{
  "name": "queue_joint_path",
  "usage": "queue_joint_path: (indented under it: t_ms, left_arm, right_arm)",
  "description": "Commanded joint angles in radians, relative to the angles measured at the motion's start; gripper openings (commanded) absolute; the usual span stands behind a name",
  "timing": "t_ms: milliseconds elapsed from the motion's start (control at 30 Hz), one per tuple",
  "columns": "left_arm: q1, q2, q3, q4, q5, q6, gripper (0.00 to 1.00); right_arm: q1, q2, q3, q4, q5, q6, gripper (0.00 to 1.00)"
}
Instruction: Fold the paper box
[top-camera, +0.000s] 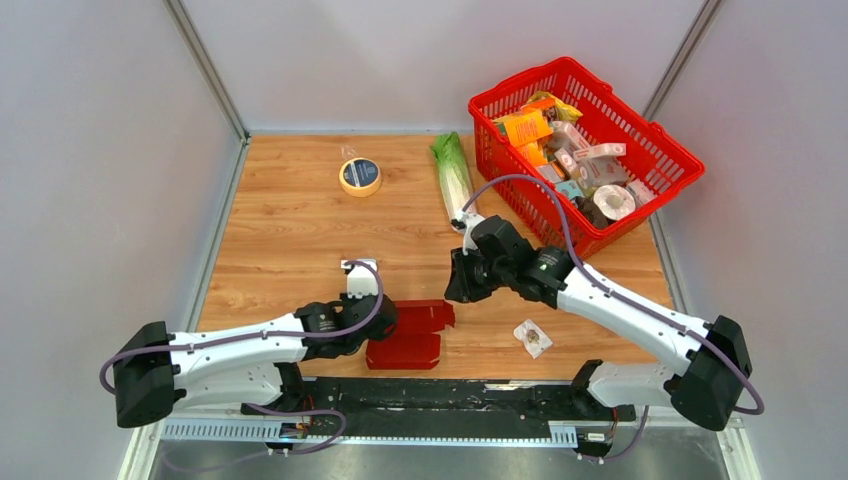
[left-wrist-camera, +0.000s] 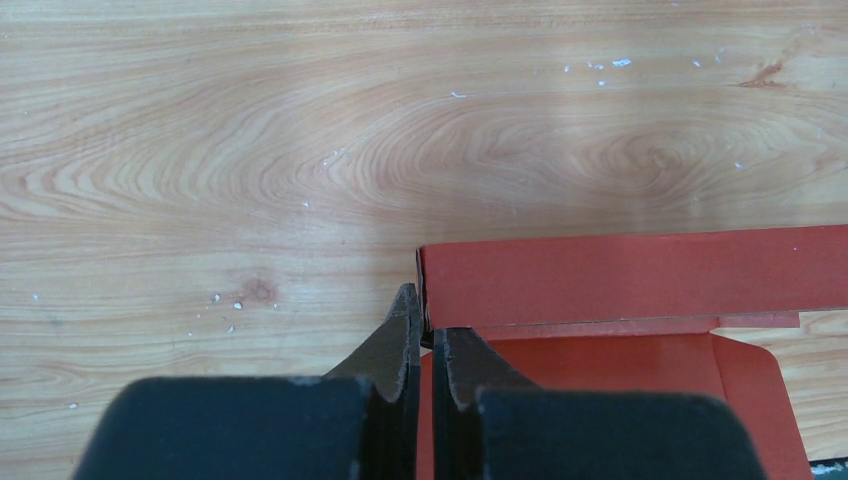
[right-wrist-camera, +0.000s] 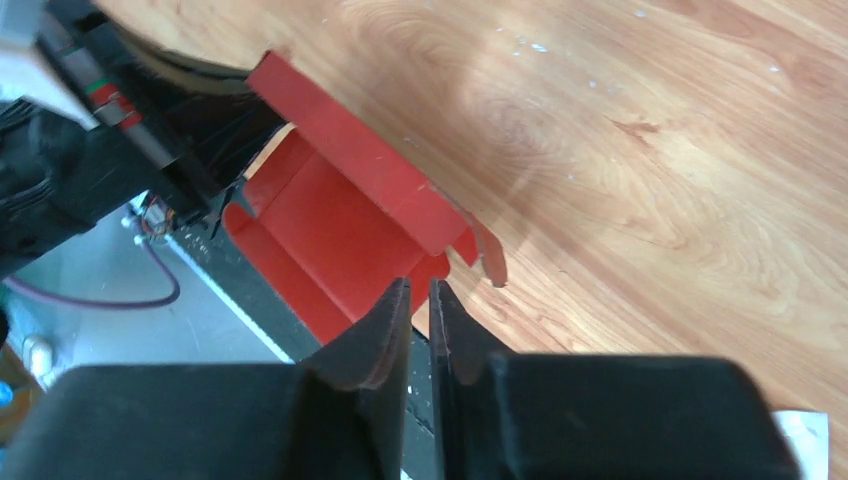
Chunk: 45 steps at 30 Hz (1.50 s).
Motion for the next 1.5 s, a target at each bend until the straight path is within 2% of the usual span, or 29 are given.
queue_joint_path:
  t_ms: [0, 67, 300, 1000, 1167, 1467]
  left_arm:
    - [0.003, -0.036, 0.004, -0.002, -0.008, -0.025, 0.0]
    - [0.003, -0.045, 0.001, -0.002, -0.01, -0.024, 0.0]
    - [0.004, -0.051, 0.008, -0.014, -0.022, -0.019, 0.0]
    - [0.003, -0.106, -0.002, -0.017, -0.027, -0.035, 0.0]
    - [0.004, -0.129, -0.004, -0.011, -0.025, -0.035, 0.0]
    - [0.004, -0.146, -0.005, 0.0, -0.001, -0.039, 0.0]
  right_arm:
    - [-0.002, 0.005, 0.042, 0.0, 0.122, -0.009, 0.06]
    - [0.001, 0.019, 0.051, 0.01, 0.116, -0.013, 0.0]
    - [0.035, 0.09, 0.065, 0.032, 0.107, -0.013, 0.0]
    - [0.11, 0.131, 0.002, 0.113, 0.103, 0.05, 0.0]
    - [0.116, 0.124, -0.022, 0.171, 0.065, 0.094, 0.0]
    - [0.116, 0.15, 0.005, 0.312, 0.108, 0.125, 0.0]
